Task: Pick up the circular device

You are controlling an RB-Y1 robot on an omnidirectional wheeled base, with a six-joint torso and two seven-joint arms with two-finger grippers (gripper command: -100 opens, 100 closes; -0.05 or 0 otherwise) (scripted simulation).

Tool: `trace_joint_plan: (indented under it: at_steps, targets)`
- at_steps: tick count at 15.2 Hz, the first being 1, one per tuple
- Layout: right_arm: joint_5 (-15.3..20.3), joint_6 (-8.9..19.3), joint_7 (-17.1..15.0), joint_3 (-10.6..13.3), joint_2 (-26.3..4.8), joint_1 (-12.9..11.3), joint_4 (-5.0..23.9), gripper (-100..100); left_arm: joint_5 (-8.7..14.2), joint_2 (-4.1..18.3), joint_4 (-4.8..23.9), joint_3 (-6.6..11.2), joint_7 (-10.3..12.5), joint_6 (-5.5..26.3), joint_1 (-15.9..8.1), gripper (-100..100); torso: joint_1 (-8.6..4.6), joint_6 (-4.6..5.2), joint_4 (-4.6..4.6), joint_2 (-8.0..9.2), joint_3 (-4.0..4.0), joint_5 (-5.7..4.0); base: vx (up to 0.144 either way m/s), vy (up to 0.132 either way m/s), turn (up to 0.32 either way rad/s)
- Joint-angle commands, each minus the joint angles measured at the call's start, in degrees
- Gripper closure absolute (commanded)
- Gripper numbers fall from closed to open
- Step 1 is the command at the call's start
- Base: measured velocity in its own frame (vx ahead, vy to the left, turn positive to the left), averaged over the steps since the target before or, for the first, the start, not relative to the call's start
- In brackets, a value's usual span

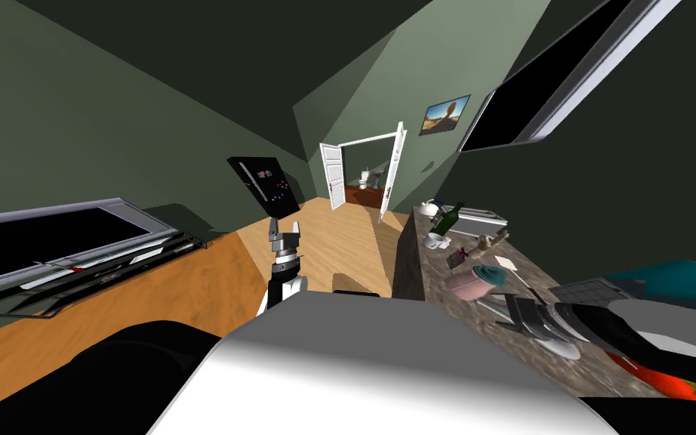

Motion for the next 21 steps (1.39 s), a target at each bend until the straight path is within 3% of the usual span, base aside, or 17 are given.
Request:
trace_joint_plan:
  at_steps: [1,3,5,6,9,11,15,17,18,21]
  targets:
    - [1.5,-1.0,0.5,1.9,-0.4,-0.2,1.7,-100,0.0,0.0,0.0,0.00,0.0,0.0,0.0,0,0.00,0.00,0.00,0.00,0.00,0.00,0.124,-0.013,0.167]
    - [2.9,-1.9,1.0,4.3,-1.5,0.9,3.1,-100,0.0,0.0,0.0,0.00,0.0,0.0,0.0,0,-0.03,0.02,0.02,0.09,0.05,-0.03,0.098,-0.006,0.176]
    - [2.9,-1.9,1.0,4.3,-1.5,0.9,3.1,-100,0.0,0.0,0.0,0.00,0.0,0.0,0.0,0,0.01,0.04,0.04,0.18,0.10,-0.02,0.065,-0.004,0.059]
    - [4.1,-2.7,1.3,6.4,-2.1,1.9,4.1,-100,0.0,0.0,0.0,0.00,0.0,0.0,0.0,0,0.01,0.07,0.06,0.29,0.16,-0.02,0.060,-0.005,0.095]
    - [5.0,-3.4,1.6,8.2,-2.4,2.8,4.8,-100,0.0,0.0,0.0,0.00,0.0,0.0,0.0,0,0.02,0.05,0.08,0.33,0.19,-0.02,0.067,-0.005,0.128]
    - [3.9,-2.5,1.5,7.5,-3.2,3.4,3.6,-100,0.0,0.0,0.0,0.00,0.0,0.0,0.0,0,0.02,0.05,0.08,0.33,0.19,-0.01,0.051,-0.005,0.055]
    - [5.1,-0.6,2.5,8.5,1.0,3.5,5.2,-100,0.0,0.0,0.0,0.00,0.0,0.0,0.0,0,-0.03,0.07,0.14,0.58,0.33,-0.04,0.007,-0.014,0.083]
    - [4.9,-0.9,2.3,8.4,0.6,3.5,5.0,-100,0.0,0.0,0.0,0.00,0.0,0.0,0.0,0,-0.04,0.08,0.15,0.63,0.37,-0.04,-0.001,-0.014,0.043]
    - [5.0,-0.8,2.4,8.4,0.8,3.5,5.2,100,0.0,0.0,0.0,0.00,0.0,0.0,0.0,0,-0.02,0.08,0.15,0.64,0.37,-0.03,0.000,0.000,0.000]
    - [5.0,-0.9,2.4,8.5,0.8,3.5,5.1,100,0.0,0.0,0.0,0.00,0.0,0.0,0.0,0,-0.03,0.07,0.16,0.61,0.36,-0.04,-0.001,0.000,-0.002]
